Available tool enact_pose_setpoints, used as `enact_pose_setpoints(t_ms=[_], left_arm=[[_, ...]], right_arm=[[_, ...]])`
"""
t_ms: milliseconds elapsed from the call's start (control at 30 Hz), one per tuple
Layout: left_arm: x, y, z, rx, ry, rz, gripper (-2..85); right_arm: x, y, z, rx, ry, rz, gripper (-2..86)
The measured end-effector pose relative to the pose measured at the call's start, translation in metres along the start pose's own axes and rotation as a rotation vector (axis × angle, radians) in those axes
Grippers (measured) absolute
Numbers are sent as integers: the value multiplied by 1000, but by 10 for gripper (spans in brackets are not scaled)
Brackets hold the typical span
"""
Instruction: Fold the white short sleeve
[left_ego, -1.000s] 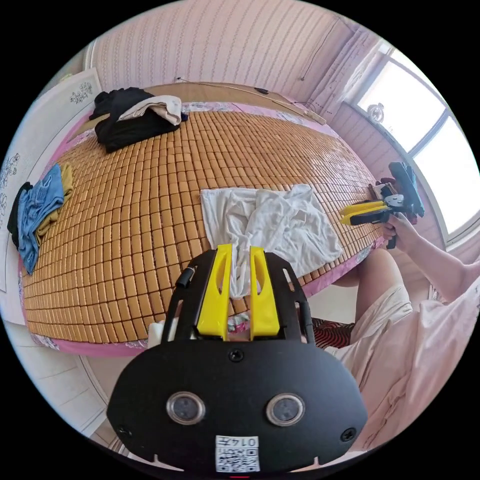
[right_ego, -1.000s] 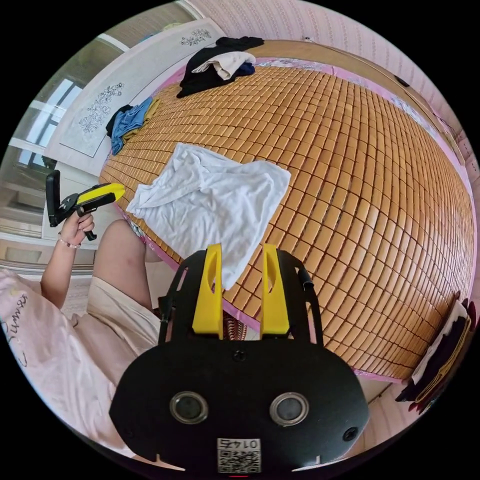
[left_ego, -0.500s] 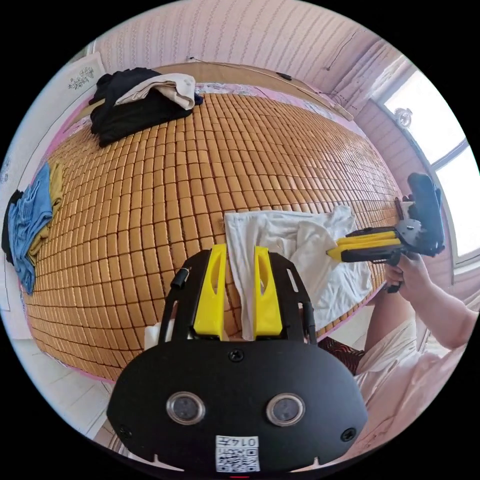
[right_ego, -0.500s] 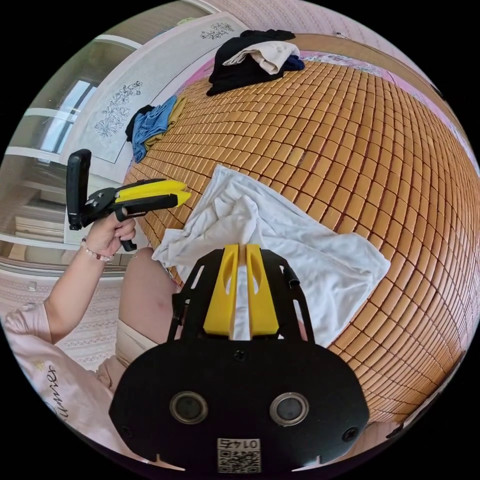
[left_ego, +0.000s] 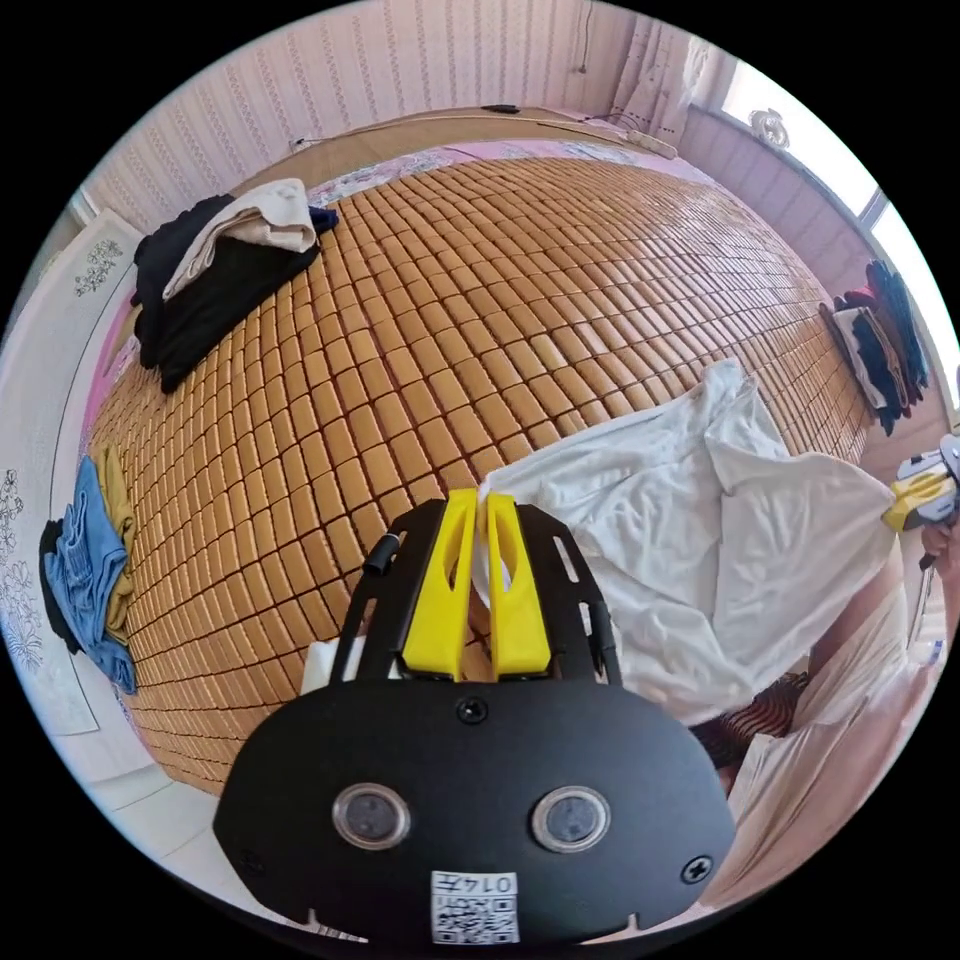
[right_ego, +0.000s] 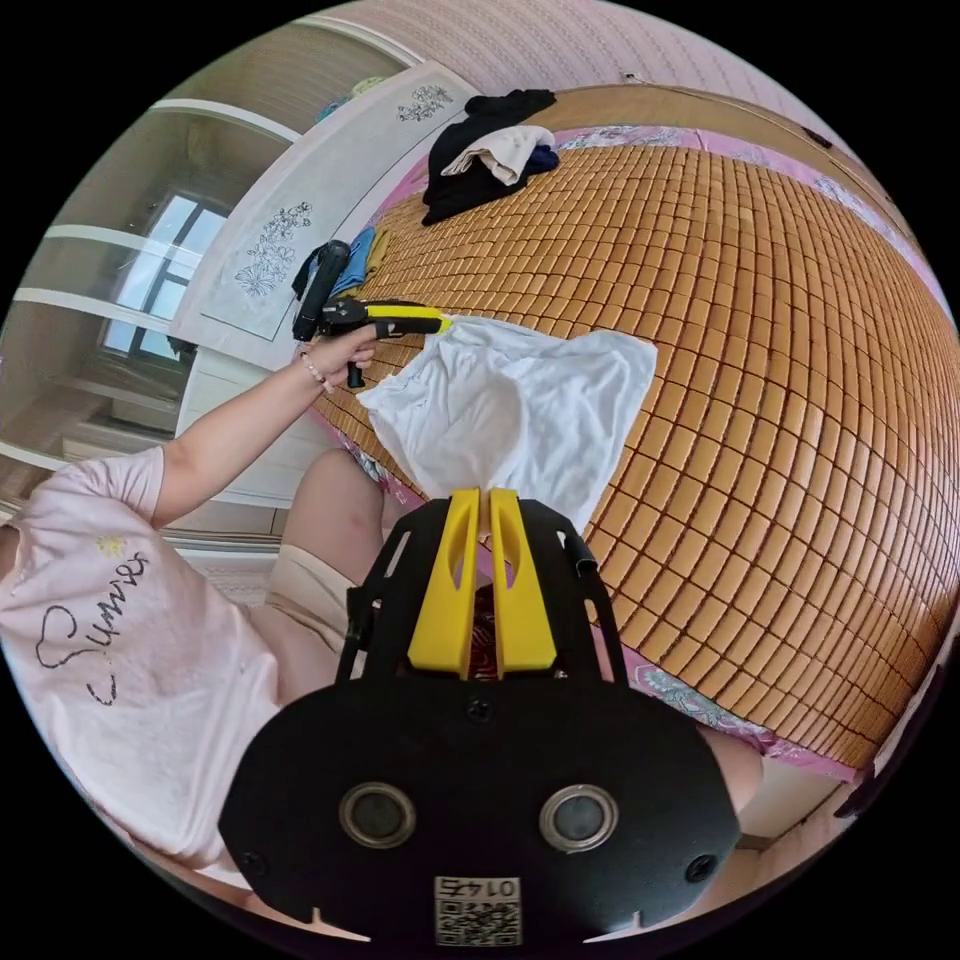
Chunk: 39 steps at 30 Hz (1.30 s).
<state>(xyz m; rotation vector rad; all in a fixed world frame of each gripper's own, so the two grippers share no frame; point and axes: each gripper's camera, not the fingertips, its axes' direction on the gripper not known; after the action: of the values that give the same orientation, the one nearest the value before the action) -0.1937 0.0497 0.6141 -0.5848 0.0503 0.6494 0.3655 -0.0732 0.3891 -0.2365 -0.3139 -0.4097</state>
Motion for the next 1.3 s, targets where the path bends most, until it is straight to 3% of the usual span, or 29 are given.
enact_pose_setpoints(t_ms=[367, 533, 867, 1167, 1300], left_arm=[[-31, 62, -333, 675, 235, -185, -3], [-11, 109, -471, 957, 266, -140, -3], [34, 194, -610, 1129, 62, -153, -4], [66, 262, -715, 1440, 21, -55, -4], [60, 239, -720, 1399, -36, -57, -4]], right_arm=[[-5, 117, -240, 733, 62, -120, 7], [-47, 162, -310, 924, 142, -231, 7], [-120, 216, -368, 893, 257, -390, 7], [-189, 298, -439, 1109, 203, -632, 6], [-181, 291, -445, 1123, 182, -627, 6]])
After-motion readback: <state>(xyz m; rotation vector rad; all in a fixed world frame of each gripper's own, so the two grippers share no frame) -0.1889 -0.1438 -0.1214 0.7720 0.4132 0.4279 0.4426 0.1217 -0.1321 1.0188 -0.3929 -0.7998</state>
